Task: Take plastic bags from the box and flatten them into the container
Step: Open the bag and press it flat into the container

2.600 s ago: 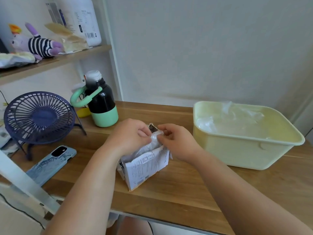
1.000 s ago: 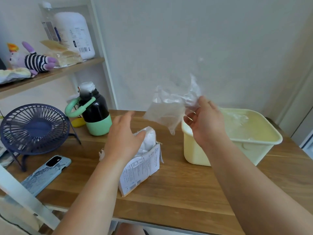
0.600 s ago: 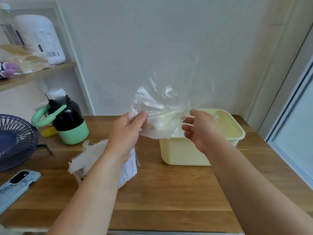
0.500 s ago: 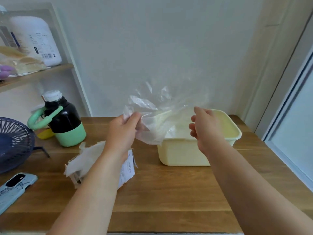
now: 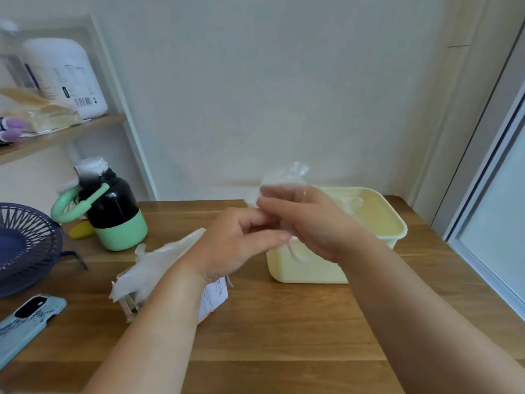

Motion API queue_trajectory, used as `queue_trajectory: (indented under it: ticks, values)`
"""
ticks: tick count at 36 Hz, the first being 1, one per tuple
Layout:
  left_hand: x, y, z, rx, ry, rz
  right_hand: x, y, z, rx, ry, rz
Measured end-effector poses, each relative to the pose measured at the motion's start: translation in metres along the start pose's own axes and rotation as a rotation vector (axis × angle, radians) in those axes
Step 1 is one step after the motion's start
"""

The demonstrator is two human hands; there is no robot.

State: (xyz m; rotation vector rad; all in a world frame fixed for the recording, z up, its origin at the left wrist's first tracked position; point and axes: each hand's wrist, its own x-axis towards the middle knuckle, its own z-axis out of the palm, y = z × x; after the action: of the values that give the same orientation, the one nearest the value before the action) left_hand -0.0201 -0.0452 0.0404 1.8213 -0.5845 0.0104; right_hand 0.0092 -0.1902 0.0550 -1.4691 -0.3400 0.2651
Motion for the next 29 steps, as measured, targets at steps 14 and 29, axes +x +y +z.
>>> queue_trajectory:
  ticks: [14, 29]
  values:
    - [0.027, -0.017, 0.005, -0.691, 0.146, -0.234, -0.008, -0.015, -0.053, 0.427, -0.292, 0.182]
    - [0.082, -0.031, 0.026, -0.349, 0.821, -0.23, 0.008, -0.001, -0.091, 0.429, 0.394, 0.152]
